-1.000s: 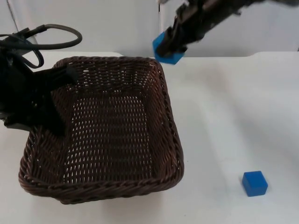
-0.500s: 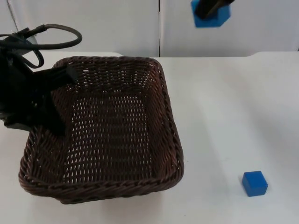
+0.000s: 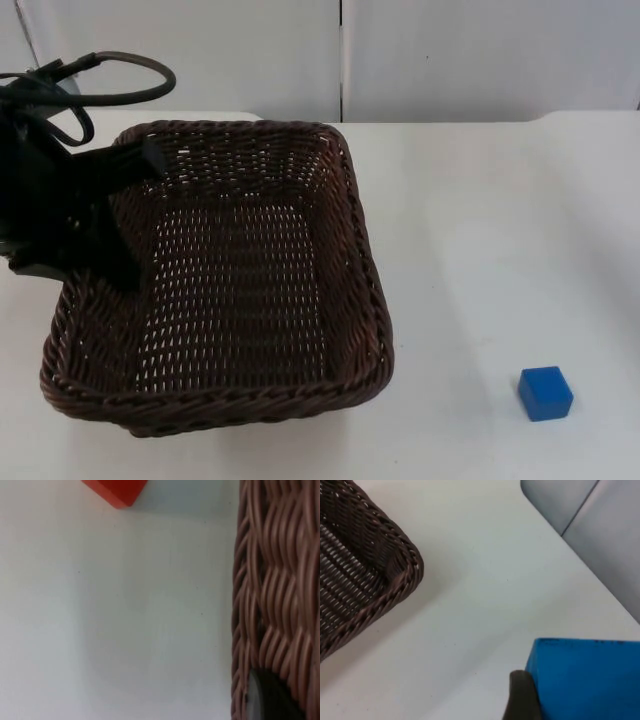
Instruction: Pick up the basket with the left hand and place the largest block into the basket with the right hand.
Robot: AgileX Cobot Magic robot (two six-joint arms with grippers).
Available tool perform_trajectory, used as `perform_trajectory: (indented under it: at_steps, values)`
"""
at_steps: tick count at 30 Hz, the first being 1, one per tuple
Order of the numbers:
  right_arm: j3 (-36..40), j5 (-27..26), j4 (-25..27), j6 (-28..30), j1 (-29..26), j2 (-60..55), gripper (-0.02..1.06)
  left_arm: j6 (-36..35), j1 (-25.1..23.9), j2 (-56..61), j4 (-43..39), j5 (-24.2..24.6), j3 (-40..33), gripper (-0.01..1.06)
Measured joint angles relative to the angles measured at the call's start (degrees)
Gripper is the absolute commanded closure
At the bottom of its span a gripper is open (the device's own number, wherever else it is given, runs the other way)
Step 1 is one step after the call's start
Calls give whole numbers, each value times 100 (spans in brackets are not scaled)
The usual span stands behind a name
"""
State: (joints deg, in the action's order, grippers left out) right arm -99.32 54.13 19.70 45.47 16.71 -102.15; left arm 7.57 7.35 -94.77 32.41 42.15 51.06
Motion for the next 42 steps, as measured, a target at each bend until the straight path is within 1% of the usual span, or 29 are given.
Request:
perform_trajectory:
  at_steps: [2,7,8,16,20,25,26,30,31,35,37,39,42]
  values:
    - [263,-54,0,0,0,284,105,0,0,0,0,0,0,105]
    - [614,-120,81,-11,0,623,105,0,0,0,11,0,0,105]
    - [614,-120,81,-11,0,623,105,0,0,0,11,0,0,105]
    - [681,-18,715,-11,10,631,105,0,0,0,11,11,0,105]
    - [681,-18,763,-11,158,631,105,0,0,0,11,21,0,105]
    - [681,-173,787,-11,669,631,105,0,0,0,11,21,0,105]
    - [681,-173,787,-11,669,631,105,0,0,0,11,21,0,105]
    - [681,-261,810,-11,1009,631,105,0,0,0,11,21,0,105]
    - [681,-261,810,-11,1009,631,105,0,0,0,11,21,0,105]
    - [681,-289,823,-11,1333,631,105,0,0,0,21,21,0,105]
    - [681,-296,823,-11,1409,615,105,0,0,0,21,21,0,105]
    - [681,-335,848,-11,1642,484,105,0,0,0,21,21,0,105]
    - [681,-414,863,-11,1796,322,105,0,0,0,21,21,0,105]
